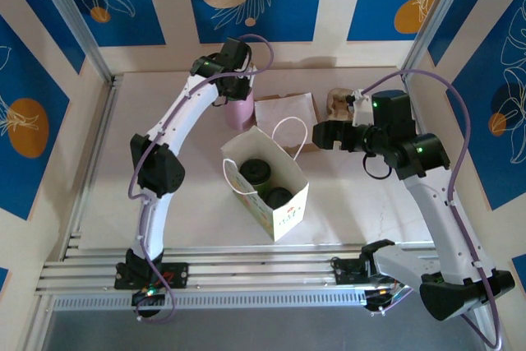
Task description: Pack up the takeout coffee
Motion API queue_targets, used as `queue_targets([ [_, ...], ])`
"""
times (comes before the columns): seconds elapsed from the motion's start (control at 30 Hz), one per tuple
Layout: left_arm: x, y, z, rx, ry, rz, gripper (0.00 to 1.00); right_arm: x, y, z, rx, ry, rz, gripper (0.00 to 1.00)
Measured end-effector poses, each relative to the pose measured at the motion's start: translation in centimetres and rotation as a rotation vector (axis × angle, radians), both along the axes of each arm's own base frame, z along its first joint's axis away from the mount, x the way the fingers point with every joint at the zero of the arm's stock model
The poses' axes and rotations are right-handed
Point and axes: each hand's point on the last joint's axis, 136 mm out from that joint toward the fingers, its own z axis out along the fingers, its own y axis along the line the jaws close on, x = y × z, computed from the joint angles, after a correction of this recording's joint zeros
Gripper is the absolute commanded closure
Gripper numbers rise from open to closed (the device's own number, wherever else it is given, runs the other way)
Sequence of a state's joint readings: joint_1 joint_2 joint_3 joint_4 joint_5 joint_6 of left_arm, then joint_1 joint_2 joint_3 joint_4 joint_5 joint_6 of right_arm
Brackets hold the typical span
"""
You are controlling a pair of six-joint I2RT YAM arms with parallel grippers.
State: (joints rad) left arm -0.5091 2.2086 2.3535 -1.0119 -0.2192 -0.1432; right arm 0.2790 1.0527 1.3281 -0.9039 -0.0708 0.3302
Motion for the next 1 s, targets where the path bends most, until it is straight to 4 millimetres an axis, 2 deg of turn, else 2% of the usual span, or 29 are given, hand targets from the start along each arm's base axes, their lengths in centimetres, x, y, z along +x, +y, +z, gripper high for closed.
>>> queue_targets([
  [0.1, 0.0, 0.1, -0.1, 0.006, -0.001, -0.001, 0.79, 0.0, 0.0, -0.1, -0.003, -0.001, 0.002, 0.04],
  [0.3, 0.1, 0.2, 0.0, 0.013, -0.005, 0.002, 1.0, -0.2, -0.1, 0.1, -0.004, -0.008, 0.004, 0.04],
  [0.43, 0.1, 0.3, 0.6, 0.011, -0.01, 0.007, 1.0, -0.3, -0.2, 0.3, -0.004, -0.015, 0.002, 0.04],
  [0.67, 0.1, 0.3, 5.7, -0.039, -0.103, 0.009, 1.0, -0.5, -0.2, 0.5, -0.003, -0.025, 0.002, 0.04],
  [1.0, -2.5, 1.7, 11.1, -0.085, -0.167, 0.017, 1.0, -0.5, -0.2, 0.5, -0.003, -0.025, 0.002, 0.04],
])
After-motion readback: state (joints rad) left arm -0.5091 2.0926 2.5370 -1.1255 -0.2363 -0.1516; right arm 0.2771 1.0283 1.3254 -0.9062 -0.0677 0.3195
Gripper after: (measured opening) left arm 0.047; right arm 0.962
